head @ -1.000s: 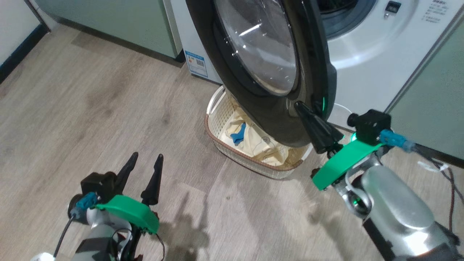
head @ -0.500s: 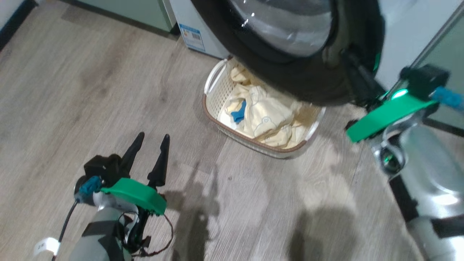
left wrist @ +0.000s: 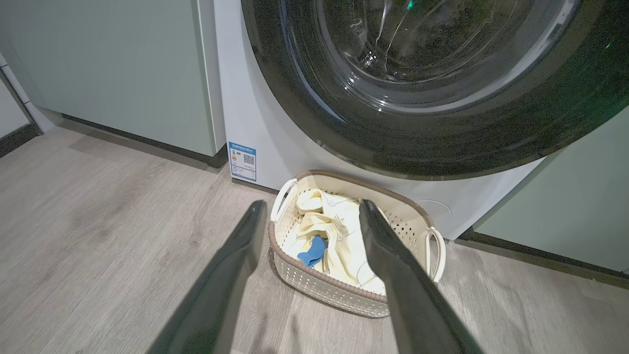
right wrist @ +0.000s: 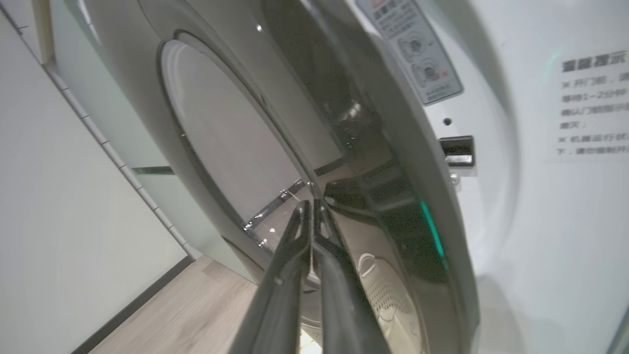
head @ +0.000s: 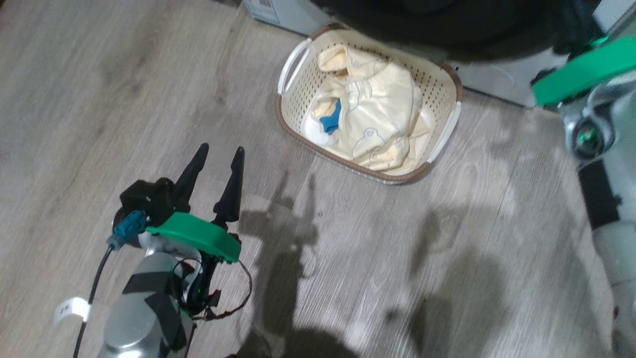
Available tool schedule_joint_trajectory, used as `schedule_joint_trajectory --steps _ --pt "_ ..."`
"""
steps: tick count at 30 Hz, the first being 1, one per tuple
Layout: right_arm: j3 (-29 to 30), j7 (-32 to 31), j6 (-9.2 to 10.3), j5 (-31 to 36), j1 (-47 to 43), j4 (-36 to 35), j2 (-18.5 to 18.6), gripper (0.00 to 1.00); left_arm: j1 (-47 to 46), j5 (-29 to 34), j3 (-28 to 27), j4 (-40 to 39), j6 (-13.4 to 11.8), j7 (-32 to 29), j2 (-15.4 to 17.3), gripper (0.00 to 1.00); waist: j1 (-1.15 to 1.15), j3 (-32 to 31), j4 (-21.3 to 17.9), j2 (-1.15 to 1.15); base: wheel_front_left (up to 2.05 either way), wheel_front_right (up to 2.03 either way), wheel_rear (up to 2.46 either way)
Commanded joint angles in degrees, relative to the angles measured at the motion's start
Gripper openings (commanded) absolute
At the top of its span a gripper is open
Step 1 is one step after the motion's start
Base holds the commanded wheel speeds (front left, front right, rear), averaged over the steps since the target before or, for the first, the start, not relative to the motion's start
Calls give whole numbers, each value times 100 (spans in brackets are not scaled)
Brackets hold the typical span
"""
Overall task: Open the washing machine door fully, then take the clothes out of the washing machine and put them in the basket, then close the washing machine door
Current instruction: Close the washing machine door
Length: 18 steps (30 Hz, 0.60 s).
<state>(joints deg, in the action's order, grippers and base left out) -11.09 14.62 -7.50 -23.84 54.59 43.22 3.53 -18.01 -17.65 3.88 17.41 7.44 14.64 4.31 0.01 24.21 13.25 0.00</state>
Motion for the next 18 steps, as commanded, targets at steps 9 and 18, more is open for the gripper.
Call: schedule_joint_trajectory --steps 9,18 --pt "272 38 1 -52 968 220 6 0 -326 7 -153 -206 4 36 26 100 -1 428 4 0 0 0 0" --pt "401 38 1 -37 1494 348 30 0 -516 4 -161 -212 4 36 -13 100 -1 659 -7 0 0 0 0"
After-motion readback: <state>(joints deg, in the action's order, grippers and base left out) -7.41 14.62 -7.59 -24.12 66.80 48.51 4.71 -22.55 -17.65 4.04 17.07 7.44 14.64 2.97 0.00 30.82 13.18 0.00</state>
